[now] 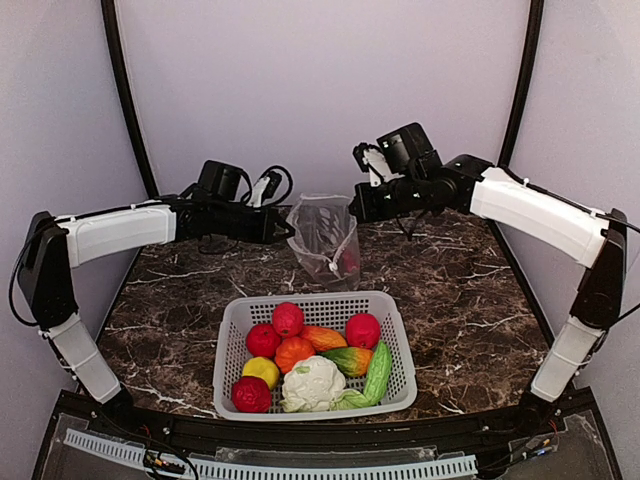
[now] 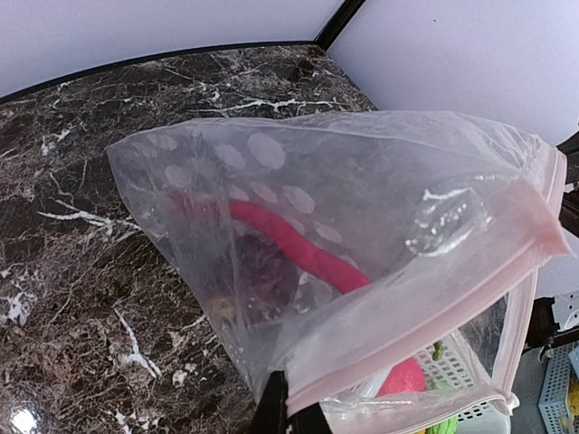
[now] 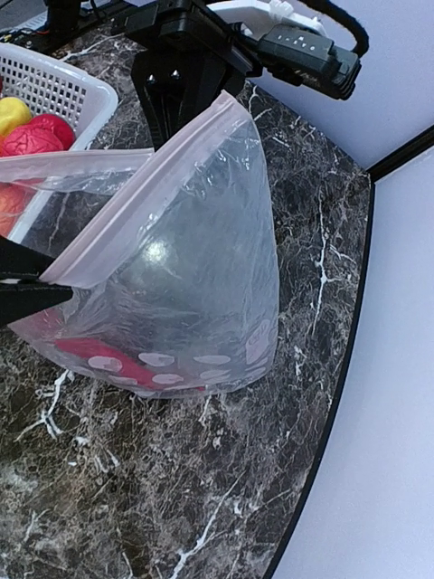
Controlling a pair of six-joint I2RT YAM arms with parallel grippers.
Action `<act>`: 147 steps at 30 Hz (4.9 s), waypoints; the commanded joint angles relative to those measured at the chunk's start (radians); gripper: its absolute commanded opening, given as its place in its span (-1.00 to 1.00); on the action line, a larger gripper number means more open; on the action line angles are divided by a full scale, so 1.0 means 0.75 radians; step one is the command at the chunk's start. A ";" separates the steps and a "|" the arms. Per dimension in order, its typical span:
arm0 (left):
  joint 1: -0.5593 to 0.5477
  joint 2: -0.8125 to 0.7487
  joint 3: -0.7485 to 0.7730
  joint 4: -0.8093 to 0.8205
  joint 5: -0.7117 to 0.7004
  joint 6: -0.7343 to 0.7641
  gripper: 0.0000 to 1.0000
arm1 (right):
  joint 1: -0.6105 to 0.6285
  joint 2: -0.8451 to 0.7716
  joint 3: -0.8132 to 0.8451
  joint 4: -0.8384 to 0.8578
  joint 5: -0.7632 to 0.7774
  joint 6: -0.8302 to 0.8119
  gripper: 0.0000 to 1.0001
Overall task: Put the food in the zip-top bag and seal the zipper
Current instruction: Open the zipper food storage bag at the center of the board, then pick up the fake vegetable from the bin, then place the fake vegetable in the zipper food storage bag.
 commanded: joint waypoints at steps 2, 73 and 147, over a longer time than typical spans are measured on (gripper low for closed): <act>-0.008 -0.050 -0.038 -0.002 -0.091 0.012 -0.99 | 0.017 0.043 0.019 0.126 -0.083 0.062 -1.00; -0.699 -0.386 -0.766 0.098 -0.042 -0.113 -0.66 | 0.020 0.124 0.131 0.106 -0.118 0.055 -1.00; -0.195 -0.256 0.027 -0.105 -0.535 -0.441 -0.99 | 0.177 0.086 0.007 0.310 -0.131 -0.069 -1.00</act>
